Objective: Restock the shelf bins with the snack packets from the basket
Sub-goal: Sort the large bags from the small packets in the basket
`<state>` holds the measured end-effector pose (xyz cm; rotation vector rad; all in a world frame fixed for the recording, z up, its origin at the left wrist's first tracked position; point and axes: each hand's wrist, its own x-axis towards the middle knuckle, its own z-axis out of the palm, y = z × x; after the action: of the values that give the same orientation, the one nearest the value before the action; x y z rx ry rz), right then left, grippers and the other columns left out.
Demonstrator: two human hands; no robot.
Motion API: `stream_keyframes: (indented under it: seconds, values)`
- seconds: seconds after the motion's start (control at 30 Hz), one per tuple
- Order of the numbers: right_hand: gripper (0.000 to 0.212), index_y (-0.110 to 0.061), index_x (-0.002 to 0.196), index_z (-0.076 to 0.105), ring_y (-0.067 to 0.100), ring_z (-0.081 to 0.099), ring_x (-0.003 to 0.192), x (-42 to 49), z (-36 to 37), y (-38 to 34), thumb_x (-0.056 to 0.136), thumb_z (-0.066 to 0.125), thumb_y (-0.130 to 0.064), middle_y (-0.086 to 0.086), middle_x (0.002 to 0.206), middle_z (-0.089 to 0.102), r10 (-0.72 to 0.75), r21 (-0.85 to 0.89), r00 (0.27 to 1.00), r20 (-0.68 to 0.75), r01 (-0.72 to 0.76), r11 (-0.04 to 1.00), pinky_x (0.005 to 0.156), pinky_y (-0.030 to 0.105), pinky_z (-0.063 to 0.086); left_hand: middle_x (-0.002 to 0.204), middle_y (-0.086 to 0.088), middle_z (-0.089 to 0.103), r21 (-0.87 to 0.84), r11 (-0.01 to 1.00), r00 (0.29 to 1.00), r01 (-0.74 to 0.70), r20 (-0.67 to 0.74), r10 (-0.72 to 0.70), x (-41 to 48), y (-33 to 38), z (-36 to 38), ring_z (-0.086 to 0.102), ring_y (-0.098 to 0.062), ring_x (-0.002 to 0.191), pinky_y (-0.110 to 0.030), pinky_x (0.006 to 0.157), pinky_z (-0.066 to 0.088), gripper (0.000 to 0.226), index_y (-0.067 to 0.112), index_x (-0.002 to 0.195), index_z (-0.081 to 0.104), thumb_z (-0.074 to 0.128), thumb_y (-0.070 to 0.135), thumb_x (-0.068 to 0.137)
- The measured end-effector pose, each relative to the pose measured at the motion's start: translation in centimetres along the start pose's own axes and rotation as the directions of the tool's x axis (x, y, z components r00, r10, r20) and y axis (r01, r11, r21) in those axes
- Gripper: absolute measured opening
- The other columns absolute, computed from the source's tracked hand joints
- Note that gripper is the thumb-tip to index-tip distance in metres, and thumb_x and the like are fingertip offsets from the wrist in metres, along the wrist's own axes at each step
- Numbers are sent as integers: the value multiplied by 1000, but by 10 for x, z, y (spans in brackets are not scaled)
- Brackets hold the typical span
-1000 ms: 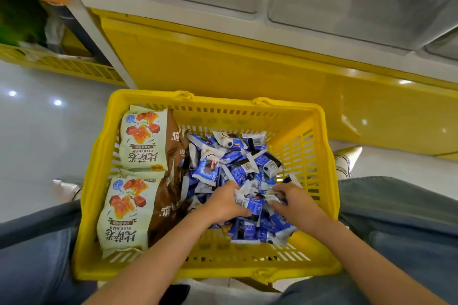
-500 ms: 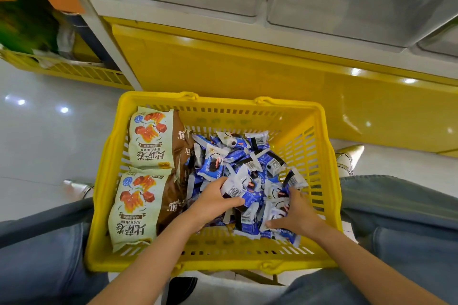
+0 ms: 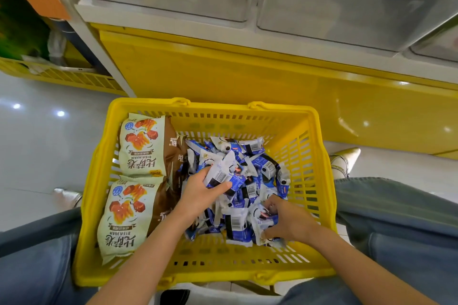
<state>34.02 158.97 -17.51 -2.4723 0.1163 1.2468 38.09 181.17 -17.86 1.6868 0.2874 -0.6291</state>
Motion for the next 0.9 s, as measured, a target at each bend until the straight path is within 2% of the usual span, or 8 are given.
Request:
stream_keyframes:
  seconds: [0.1, 0.23, 0.37, 0.5, 0.6, 0.67, 0.77, 0.9]
  values:
    - [68, -26, 123, 41, 15, 60, 92, 7, -23, -9, 68, 78, -41, -6, 121, 59, -21, 16, 990, -137, 23, 1000, 74, 27, 52, 85, 23, 67, -21, 999, 998, -44, -45, 43, 12, 14, -2, 63, 9, 78, -5, 61, 46, 25, 42, 90, 60, 70, 22, 81]
    - [66, -17, 130, 40, 19, 59, 87, 38, -61, -22, 77, 74, -37, 3, 122, 59, 54, 263, 903, -426, 66, 963, 62, 25, 46, 86, 15, 67, 31, 998, 993, -53, -101, 55, 41, 34, 2, 63, -1, 74, -8, 55, 45, 18, 27, 99, 61, 68, 26, 83]
    - [66, -12, 135, 39, 27, 53, 117, 77, -74, -28, 81, 71, -35, 8, 134, 51, 91, 366, 920, -381, 59, 929, 88, 37, 47, 90, -5, 65, 159, 987, 994, 32, -107, -15, 68, 37, 11, 59, -5, 60, -9, 40, 42, 32, 9, 111, 57, 69, 18, 83]
    - [60, -9, 139, 36, 32, 44, 126, 93, -67, -22, 90, 59, -35, 14, 140, 45, 70, 120, 954, -290, -36, 992, 102, 41, 40, 116, -16, 60, 300, 949, 987, 94, -156, -48, 78, 28, 11, 61, -25, 93, -26, 70, 53, 45, 4, 122, 50, 68, 16, 83]
    - [54, -10, 138, 36, 28, 37, 127, 85, -58, -20, 93, 55, -33, 12, 136, 41, -40, -67, 855, -516, 6, 998, 105, 36, 33, 125, -10, 46, 566, 824, 970, 16, -208, 124, 71, 26, 9, 48, -24, 113, -32, 91, 41, 49, 10, 128, 44, 65, 22, 85]
    - [45, -13, 133, 42, 18, 43, 118, 70, -48, -20, 94, 54, -30, 5, 128, 46, -154, -42, 764, -626, 165, 985, 99, 30, 37, 123, -7, 44, 684, 726, 925, -76, -224, 308, 56, 25, 6, 47, -22, 111, -33, 89, 43, 44, 13, 127, 44, 61, 21, 88]
    - [42, -23, 127, 46, -3, 49, 99, 44, -26, -17, 90, 58, -38, -12, 114, 51, -270, 158, 864, -425, 364, 918, 93, 22, 45, 110, 2, 50, 690, 698, 923, -188, -119, 366, 29, 12, 7, 54, -12, 94, -23, 75, 45, 28, 18, 119, 47, 53, 18, 92]
    - [95, -22, 149, 16, 12, 27, 139, 38, 7, -19, 76, 66, -56, -4, 153, 26, -380, 151, 922, 71, 367, 918, 108, 23, 25, 131, 2, 46, 704, 701, 984, -112, 176, -18, 3, -25, 16, 46, -15, 118, -31, 101, 39, 41, 19, 135, 39, 45, 30, 96]
